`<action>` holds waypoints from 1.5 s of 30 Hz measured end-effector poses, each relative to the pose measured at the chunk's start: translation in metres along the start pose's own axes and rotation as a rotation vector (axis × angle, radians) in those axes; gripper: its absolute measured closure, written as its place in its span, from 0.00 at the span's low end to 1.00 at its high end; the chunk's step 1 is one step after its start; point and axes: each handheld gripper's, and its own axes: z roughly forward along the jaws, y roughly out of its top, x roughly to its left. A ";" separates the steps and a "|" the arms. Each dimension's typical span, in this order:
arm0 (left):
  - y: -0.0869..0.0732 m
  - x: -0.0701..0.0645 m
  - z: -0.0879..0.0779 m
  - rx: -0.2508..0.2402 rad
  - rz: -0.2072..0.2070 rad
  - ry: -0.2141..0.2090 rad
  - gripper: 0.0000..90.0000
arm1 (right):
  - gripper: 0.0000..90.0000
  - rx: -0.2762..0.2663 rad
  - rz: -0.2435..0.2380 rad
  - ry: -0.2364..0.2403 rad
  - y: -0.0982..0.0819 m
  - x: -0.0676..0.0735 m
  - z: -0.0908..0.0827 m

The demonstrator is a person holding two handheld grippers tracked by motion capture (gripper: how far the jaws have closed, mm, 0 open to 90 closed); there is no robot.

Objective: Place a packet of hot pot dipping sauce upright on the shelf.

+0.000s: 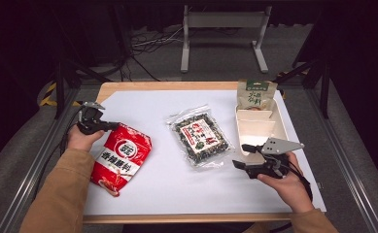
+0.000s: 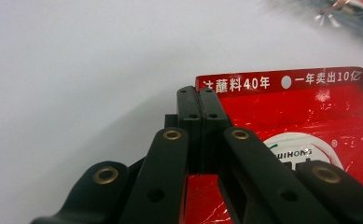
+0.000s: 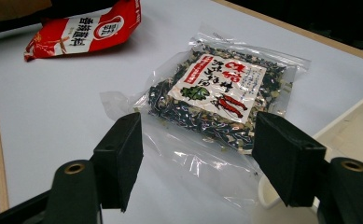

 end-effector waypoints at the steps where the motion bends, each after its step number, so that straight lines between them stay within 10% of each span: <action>1: 0.000 -0.001 -0.004 -0.009 0.005 0.002 1.00 | 0.37 0.000 0.000 0.001 0.000 0.000 0.000; 21: 0.005 -0.043 -0.093 -0.240 0.124 -0.041 1.00 | 0.37 0.000 -0.009 0.004 0.004 -0.001 0.004; 45: -0.004 -0.102 -0.145 -0.413 0.303 -0.128 1.00 | 0.37 0.000 -0.022 0.017 0.007 0.002 0.008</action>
